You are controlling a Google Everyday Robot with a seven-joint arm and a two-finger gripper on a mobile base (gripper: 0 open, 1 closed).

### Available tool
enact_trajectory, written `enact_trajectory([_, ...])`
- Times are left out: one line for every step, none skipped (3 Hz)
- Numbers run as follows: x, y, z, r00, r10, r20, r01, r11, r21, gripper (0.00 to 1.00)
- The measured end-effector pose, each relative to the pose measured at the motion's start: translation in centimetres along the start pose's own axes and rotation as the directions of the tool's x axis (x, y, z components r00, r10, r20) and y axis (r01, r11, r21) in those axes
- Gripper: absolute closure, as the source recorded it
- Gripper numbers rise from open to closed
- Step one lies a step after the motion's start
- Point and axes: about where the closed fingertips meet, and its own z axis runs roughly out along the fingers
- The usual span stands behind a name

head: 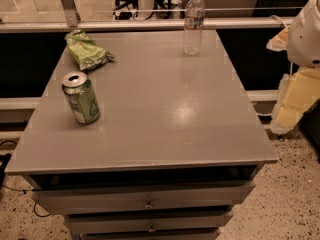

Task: Knock water bottle over

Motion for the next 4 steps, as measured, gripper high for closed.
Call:
enact_trajectory([0.0,0.0,0.0,1.000,0.000,0.000,0.000,1.0000,0.000,0.00])
enact_trajectory([0.0,-0.8,0.7,1.000,0.006,0.016,-0.007,0.9999,0.013,0.00])
enact_trajectory([-0.1,-6.2,4.8,0.994,0.055,0.094,-0.062,0.9951,0.077,0.00])
enact_trajectory([-0.6,-12.5,8.2,0.973,0.103,0.207,-0.132,0.9825,0.132,0.00])
